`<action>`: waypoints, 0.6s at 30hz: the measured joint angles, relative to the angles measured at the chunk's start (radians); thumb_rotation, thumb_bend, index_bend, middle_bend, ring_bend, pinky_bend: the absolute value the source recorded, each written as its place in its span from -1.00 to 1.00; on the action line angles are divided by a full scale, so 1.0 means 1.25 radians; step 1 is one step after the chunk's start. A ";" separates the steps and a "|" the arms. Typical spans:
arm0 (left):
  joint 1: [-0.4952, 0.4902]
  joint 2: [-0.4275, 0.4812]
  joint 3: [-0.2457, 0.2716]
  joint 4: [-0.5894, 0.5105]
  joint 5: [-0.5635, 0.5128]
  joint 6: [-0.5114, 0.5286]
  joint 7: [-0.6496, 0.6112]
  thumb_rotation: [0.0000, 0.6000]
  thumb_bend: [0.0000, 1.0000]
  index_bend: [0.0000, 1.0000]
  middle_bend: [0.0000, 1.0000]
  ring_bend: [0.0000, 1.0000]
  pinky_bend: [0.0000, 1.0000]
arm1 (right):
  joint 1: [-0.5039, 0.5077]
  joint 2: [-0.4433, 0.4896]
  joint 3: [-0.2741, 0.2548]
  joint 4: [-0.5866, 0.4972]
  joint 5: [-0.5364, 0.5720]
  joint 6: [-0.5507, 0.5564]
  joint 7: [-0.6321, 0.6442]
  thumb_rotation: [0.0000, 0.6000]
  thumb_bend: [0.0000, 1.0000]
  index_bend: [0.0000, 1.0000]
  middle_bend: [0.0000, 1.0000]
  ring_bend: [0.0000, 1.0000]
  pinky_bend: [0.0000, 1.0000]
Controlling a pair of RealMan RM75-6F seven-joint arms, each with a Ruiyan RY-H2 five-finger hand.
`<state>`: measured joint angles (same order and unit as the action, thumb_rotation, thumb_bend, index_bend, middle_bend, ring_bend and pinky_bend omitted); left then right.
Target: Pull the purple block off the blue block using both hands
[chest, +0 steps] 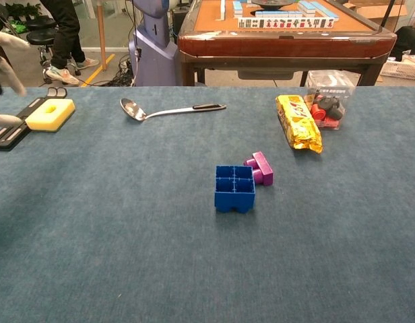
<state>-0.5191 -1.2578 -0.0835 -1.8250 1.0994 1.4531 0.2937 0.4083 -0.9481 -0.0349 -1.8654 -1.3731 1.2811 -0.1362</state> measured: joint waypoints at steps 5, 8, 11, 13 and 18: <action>0.071 0.094 0.032 0.036 0.089 0.031 -0.072 1.00 -1.00 -0.72 -0.26 -0.25 0.15 | -0.069 0.005 -0.028 0.026 -0.039 0.059 0.005 1.00 -1.00 -0.72 -0.30 -0.40 -0.13; 0.106 0.125 0.050 0.053 0.127 0.052 -0.093 1.00 -1.00 -0.71 -0.26 -0.26 0.14 | -0.103 0.005 -0.036 0.043 -0.049 0.090 0.031 1.00 -1.00 -0.70 -0.30 -0.40 -0.13; 0.140 0.141 0.062 0.056 0.147 0.072 -0.114 1.00 -1.00 -0.69 -0.26 -0.27 0.14 | -0.137 0.004 -0.041 0.066 -0.057 0.116 0.054 1.00 -1.00 -0.69 -0.30 -0.40 -0.13; 0.160 0.147 0.071 0.058 0.165 0.083 -0.122 1.00 -1.00 -0.69 -0.26 -0.27 0.13 | -0.155 0.003 -0.042 0.077 -0.061 0.132 0.065 1.00 -1.00 -0.69 -0.30 -0.40 -0.13; 0.210 0.141 0.099 0.099 0.220 0.109 -0.141 1.00 -1.00 -0.70 -0.26 -0.27 0.12 | -0.198 0.005 -0.039 0.097 -0.068 0.172 0.096 1.00 -1.00 -0.67 -0.30 -0.40 -0.13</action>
<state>-0.2566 -1.0810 0.0399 -1.7013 1.3740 1.5891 0.1174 0.1613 -0.9414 -0.0836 -1.7444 -1.4585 1.4956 -0.0156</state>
